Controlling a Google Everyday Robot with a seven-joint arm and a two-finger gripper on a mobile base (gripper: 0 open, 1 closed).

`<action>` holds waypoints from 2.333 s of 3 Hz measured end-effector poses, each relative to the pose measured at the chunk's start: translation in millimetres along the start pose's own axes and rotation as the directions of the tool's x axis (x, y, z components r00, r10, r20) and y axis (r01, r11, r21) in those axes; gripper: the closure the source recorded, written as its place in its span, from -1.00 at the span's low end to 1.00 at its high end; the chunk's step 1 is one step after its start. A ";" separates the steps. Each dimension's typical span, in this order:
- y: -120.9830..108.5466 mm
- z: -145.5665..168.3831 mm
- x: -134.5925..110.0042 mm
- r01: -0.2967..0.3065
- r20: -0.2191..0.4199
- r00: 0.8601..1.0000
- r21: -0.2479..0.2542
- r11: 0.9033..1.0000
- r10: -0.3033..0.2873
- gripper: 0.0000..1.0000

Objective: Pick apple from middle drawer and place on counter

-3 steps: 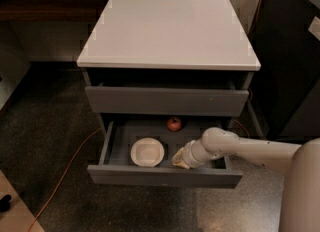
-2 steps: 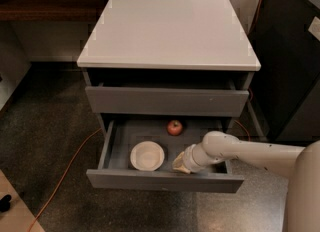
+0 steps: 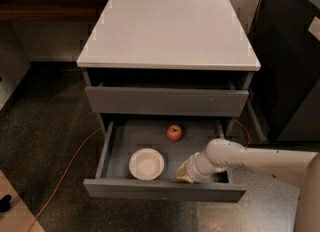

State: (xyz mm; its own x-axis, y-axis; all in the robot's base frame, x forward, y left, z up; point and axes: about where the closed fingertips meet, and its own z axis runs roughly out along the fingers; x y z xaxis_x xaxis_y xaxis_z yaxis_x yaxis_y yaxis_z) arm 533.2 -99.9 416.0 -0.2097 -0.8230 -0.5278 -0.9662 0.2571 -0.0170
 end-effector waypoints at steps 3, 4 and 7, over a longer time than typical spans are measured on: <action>11.9 -18.0 -2.7 -0.030 -0.022 0.999 0.027 0.999 0.031 0.66; -7.8 -24.8 -13.0 -0.010 -0.017 1.000 0.074 0.997 0.011 0.19; -85.2 -18.0 -41.5 -0.213 0.227 0.958 0.159 0.964 0.174 -1.00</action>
Offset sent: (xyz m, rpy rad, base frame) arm -0.0270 -0.0066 0.0117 -0.0142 0.0314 -0.0378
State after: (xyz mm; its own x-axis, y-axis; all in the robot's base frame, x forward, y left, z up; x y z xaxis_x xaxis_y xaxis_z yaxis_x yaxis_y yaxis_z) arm 621.5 -96.7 454.7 -0.3351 -0.6293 -0.7012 -0.8631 0.5035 -0.0395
